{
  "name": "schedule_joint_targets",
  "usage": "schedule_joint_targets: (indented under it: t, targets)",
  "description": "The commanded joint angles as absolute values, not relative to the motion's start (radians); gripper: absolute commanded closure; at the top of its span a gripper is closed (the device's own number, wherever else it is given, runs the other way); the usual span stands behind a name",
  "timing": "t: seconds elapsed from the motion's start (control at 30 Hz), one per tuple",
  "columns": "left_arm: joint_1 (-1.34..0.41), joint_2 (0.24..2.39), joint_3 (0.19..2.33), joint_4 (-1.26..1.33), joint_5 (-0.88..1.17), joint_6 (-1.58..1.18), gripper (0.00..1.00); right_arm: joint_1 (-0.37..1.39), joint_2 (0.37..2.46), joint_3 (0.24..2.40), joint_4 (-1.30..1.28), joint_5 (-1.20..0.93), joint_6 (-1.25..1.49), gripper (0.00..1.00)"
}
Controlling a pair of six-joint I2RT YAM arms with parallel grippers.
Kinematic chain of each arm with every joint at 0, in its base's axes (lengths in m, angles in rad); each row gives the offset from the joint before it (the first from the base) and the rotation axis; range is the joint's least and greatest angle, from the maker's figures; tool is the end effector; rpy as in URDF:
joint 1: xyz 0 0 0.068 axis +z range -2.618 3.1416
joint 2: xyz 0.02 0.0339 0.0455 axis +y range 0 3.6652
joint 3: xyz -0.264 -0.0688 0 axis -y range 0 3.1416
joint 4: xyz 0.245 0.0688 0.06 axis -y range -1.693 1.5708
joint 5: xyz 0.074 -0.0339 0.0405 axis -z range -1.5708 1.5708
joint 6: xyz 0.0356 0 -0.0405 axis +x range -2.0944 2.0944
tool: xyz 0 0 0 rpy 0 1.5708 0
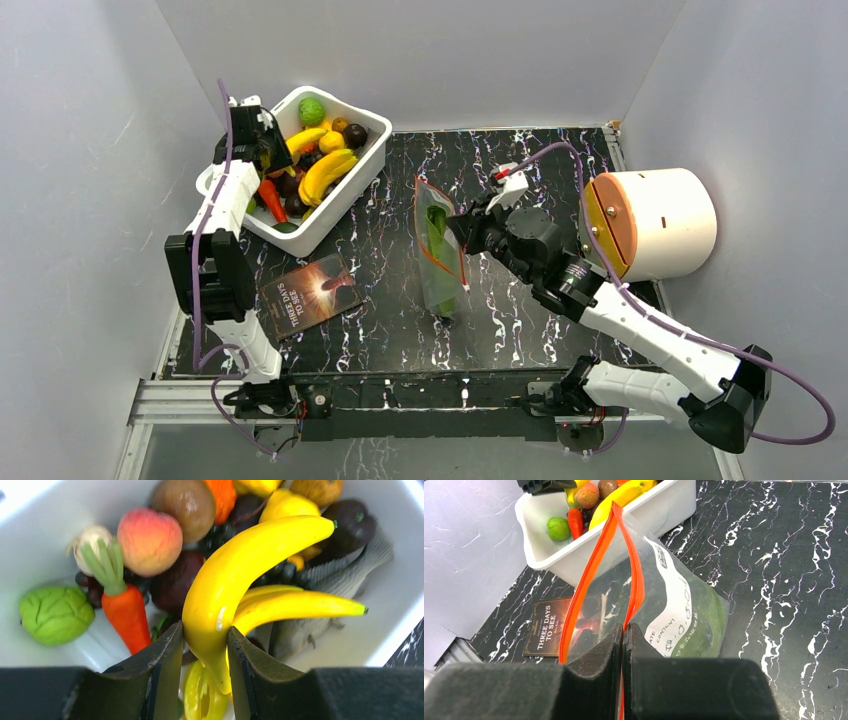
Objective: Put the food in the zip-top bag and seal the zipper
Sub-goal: Pick up the fake fruit from the bin, then place the fake fruit in the zipper food storage bag.
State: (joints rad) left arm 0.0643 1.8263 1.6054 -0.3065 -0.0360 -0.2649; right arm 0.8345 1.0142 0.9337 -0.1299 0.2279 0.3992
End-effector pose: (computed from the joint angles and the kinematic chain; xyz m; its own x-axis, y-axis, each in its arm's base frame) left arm 0.4326 0.0291 0.3186 -0.4598 -0.2918 -0.8387 -0.2234 0.9521 -0.2088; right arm 0.1643 0.1693 0.3551 -0.3521 0.1753 -0.9194 -0.4738 0.8137 0.3366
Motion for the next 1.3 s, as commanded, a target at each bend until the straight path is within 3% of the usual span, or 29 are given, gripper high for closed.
schedule_joint_targets:
  t: [0.0,0.37,0.7,1.27]
  targets:
    - [0.065,1.708,1.526,-0.334,-0.019,-0.276,0.91,0.828,0.976,0.919,-0.084,0.212,0.433,1.00]
    - [0.050,1.524,1.346,-0.365,0.183,-0.303,0.92,0.828,0.978,0.906,-0.116,0.239,0.477,1.00]
    - [0.031,1.375,1.289,-0.454,0.271,-0.254,0.93,0.828,0.981,0.961,-0.178,0.380,0.334,1.00]
    - [-0.194,1.240,1.283,-0.496,0.611,-0.274,0.96,0.828,1.021,1.034,-0.223,0.414,0.247,1.00]
